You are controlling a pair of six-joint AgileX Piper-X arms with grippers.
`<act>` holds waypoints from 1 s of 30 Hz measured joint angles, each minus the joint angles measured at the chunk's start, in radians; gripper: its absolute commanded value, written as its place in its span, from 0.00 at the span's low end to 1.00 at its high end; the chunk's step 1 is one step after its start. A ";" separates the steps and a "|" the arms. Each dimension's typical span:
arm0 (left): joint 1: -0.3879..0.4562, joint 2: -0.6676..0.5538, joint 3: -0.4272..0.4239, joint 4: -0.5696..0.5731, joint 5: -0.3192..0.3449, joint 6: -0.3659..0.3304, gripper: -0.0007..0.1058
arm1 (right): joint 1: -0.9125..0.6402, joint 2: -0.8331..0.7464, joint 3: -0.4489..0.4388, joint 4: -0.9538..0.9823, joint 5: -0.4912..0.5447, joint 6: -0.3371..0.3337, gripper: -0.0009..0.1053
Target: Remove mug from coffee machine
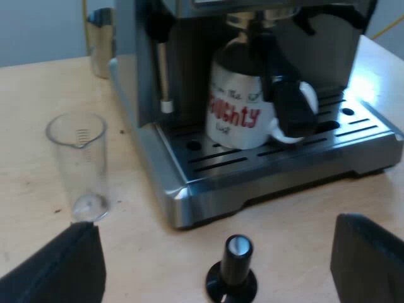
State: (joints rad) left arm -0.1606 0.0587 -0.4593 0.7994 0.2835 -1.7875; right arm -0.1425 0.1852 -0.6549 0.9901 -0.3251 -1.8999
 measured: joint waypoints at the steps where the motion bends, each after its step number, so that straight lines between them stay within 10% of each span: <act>1: -0.022 0.019 0.000 -0.014 0.000 0.000 0.75 | 0.013 0.033 -0.015 -0.014 -0.028 0.000 0.63; 18: -0.302 0.215 -0.005 -0.213 0.021 -0.007 0.75 | 0.360 0.354 -0.195 -0.124 -0.072 -0.052 0.63; 30: -0.317 0.235 -0.005 -0.227 0.023 -0.007 0.75 | 0.832 0.622 -0.195 -0.390 0.221 -0.052 0.63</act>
State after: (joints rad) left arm -0.4772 0.2941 -0.4638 0.5720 0.3062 -1.7949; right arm 0.6894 0.8067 -0.8496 0.5999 -0.1037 -1.9515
